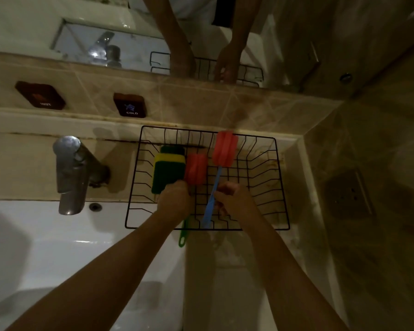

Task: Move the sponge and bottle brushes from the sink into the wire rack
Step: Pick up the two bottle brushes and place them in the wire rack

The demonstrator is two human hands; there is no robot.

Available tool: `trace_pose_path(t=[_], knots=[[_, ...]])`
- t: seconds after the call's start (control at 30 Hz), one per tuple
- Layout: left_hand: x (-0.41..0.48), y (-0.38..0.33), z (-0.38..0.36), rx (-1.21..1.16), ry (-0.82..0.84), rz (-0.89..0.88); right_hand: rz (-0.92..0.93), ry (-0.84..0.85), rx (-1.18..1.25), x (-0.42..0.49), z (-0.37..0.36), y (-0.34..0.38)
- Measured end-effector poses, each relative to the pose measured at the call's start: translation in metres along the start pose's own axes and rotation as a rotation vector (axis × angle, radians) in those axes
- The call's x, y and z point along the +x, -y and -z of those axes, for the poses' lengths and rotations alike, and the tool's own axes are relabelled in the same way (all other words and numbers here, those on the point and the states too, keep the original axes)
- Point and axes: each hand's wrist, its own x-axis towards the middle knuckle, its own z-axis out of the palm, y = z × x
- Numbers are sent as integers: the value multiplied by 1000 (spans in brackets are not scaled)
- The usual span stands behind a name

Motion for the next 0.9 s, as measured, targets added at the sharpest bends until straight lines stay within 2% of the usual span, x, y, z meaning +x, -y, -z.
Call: trace_pose_path(t=[0.17,0.37,0.57,0.77,0.9], knots=[[-2,1,1,-27,-77,-30,-47,7,-112,6,1,-7],[3,-10,7,-56,-48,17,-101,75,-226,15,-5,-13],[8,-17,5,54,-22,29,-149,103,-350,26,-8,-15],[9,-17,3,106,-161,-66,-181,126,-472,34,-10,-16],[11,-14,8,123,-134,-104,-182,134,-544,38,-14,-16]])
